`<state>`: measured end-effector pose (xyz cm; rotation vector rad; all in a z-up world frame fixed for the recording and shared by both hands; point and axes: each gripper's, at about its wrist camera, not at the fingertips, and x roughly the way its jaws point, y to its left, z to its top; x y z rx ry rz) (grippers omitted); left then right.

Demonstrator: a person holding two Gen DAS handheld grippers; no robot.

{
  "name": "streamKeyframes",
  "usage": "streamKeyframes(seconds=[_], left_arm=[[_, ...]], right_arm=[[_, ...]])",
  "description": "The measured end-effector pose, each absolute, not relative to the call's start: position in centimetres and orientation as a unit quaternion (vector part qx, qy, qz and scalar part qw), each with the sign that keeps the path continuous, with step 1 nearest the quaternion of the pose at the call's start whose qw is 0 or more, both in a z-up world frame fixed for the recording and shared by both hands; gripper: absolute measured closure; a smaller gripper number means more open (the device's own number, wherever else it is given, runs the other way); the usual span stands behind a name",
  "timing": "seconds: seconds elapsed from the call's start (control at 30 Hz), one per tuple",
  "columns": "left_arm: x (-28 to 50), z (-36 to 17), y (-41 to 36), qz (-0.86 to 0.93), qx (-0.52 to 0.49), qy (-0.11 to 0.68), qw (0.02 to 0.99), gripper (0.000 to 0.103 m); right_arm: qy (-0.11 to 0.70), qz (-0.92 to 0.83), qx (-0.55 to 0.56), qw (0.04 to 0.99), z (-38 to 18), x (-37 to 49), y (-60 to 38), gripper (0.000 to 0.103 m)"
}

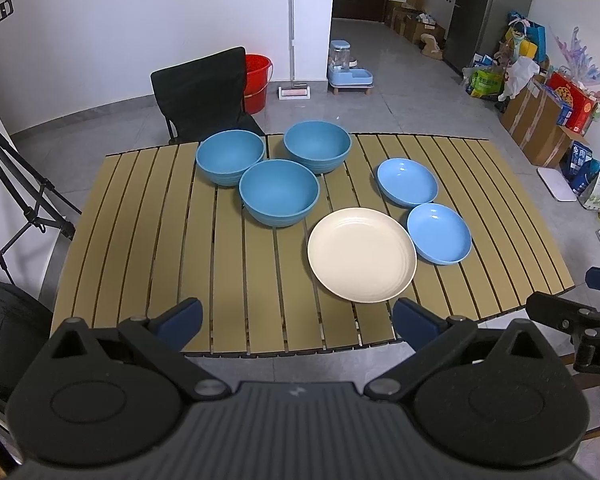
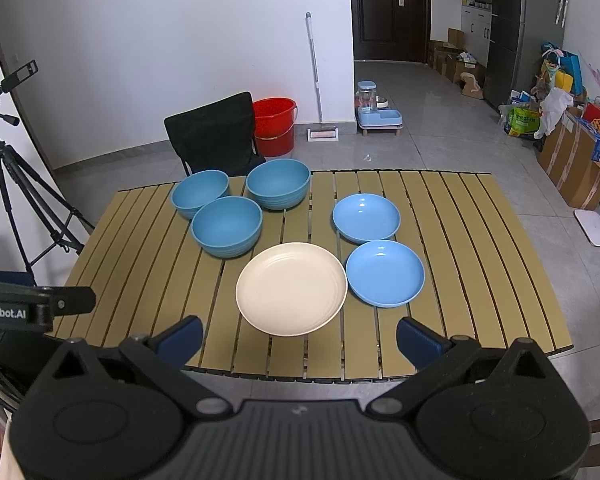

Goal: Organize plates and bowls

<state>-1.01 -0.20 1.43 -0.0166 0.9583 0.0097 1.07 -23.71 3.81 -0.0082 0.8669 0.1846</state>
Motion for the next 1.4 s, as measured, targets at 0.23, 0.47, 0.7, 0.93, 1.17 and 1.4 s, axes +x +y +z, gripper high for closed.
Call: streamKeyframes(seconds=[0.23,0.47,0.7,0.93,1.17,1.4], left_arm=[[-1.09,1.44,-0.15,0.007,-0.009,0.458,0.889,0.0],[-1.12,1.41,-0.13,0.007,-0.011,0.458,0.889,0.0],[-1.15,1.53,0.11,0.006,-0.015,0.457,0.889,0.0],[-1.3,1.34,0.04,0.007,-0.017,0.455,0.89,0.0],[-1.32,1.25,-0.01,0.007,-0.015,0.456,0.89,0.0],[-1.31,1.24,0.0,0.007,-0.015,0.455,0.89,0.0]], right_arm=[[0.417,0.091,-0.005,0.904,4.05,0.93,-23.48,0.0],[0.416,0.094,-0.006,0.905,4.08,0.73,-23.44,0.0],[0.415,0.095,-0.005,0.905,4.04,0.64,-23.41,0.0],[0.415,0.096,-0.006,0.905,3.99,0.61,-23.32,0.0],[0.415,0.096,-0.005,0.905,3.94,0.6,-23.37,0.0],[0.416,0.096,-0.005,0.904,3.76,0.73,-23.29,0.0]])
